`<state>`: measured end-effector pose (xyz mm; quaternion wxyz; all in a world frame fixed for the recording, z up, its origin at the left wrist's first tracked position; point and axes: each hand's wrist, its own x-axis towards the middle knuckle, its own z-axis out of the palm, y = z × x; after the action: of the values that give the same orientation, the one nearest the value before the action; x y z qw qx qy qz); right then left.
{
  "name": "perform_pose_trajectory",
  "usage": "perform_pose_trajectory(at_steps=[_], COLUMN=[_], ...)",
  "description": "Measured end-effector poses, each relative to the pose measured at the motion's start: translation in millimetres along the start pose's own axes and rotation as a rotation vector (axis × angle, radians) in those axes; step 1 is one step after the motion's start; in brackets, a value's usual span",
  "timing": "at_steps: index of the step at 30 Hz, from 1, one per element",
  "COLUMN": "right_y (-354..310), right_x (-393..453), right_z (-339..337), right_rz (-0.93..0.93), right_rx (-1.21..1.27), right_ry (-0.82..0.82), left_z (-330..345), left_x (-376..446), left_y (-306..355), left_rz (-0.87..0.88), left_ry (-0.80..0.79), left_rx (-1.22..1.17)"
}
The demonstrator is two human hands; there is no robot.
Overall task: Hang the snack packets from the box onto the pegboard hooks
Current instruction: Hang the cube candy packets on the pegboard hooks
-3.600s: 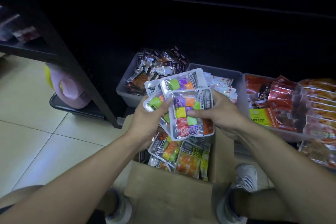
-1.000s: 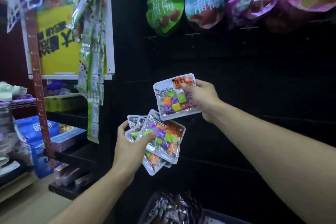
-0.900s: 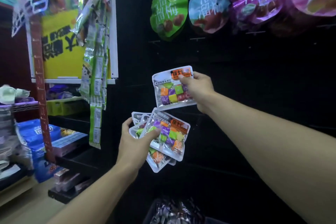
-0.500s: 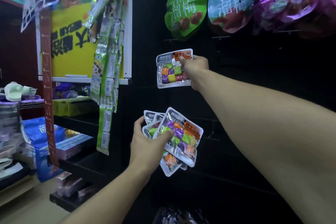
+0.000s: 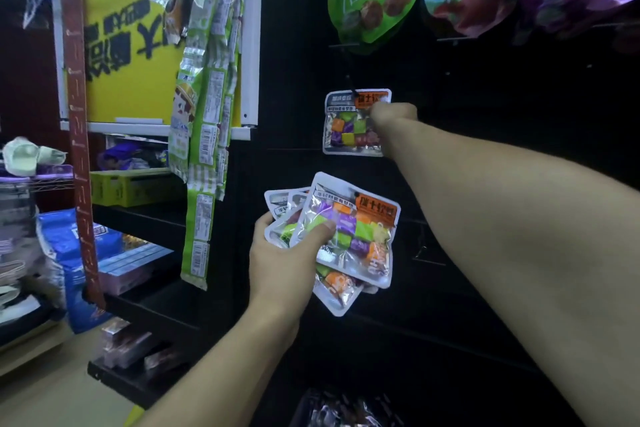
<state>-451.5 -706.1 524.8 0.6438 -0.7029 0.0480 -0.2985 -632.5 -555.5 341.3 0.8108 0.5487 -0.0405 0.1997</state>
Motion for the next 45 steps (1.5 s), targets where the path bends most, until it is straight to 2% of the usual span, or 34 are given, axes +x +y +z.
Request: perform_pose_trajectory(at_steps=[4, 9, 12, 14, 18, 21, 26, 32, 38, 45], right_y=[16.8, 4.7, 10.0, 13.2, 21.7, 30.7, 22.7, -6.5, -32.3, -38.4], right_x=[26.0, -51.1, -88.1, -112.3, -142.5, -150.2, -151.4, -152.6, -129.3, -103.8], right_z=[-3.8, -43.2, -70.7, -90.2, -132.9, -152.9, -157.6, -127.0, -78.3, -39.9], right_rz=[0.015, 0.008, -0.008, -0.001, 0.177, 0.185, 0.090, -0.161, -0.182, -0.127], right_rx=[0.000, -0.147, -0.249, -0.373, -0.623, -0.677, -0.412, -0.212, 0.017, 0.070], right_ry=[-0.027, -0.093, -0.234, -0.395, -0.729, -0.801, -0.575, -0.355, -0.089, 0.041], left_z=[-1.4, 2.9, 5.4, 6.5, 12.7, 19.3, 25.1, 29.8, 26.2, 3.9], left_x=[-1.5, -10.2, -20.9, -28.4, -40.1, -45.5, -54.4, -54.2, -50.4, -45.5], left_y=[0.9, 1.9, -0.4, -2.8, -2.8, 2.1, 8.9, 21.3, 32.6, 31.9], left_rz=[-0.005, 0.011, 0.001, -0.005, -0.014, -0.028, -0.039, -0.024, 0.049, 0.116], left_ry=[-0.006, 0.022, 0.020, 0.026, 0.048, 0.050, -0.025, -0.078, -0.080, -0.171], left_rx=[-0.006, -0.018, -0.021, -0.011, -0.023, -0.042, 0.005, 0.027, 0.105, 0.209])
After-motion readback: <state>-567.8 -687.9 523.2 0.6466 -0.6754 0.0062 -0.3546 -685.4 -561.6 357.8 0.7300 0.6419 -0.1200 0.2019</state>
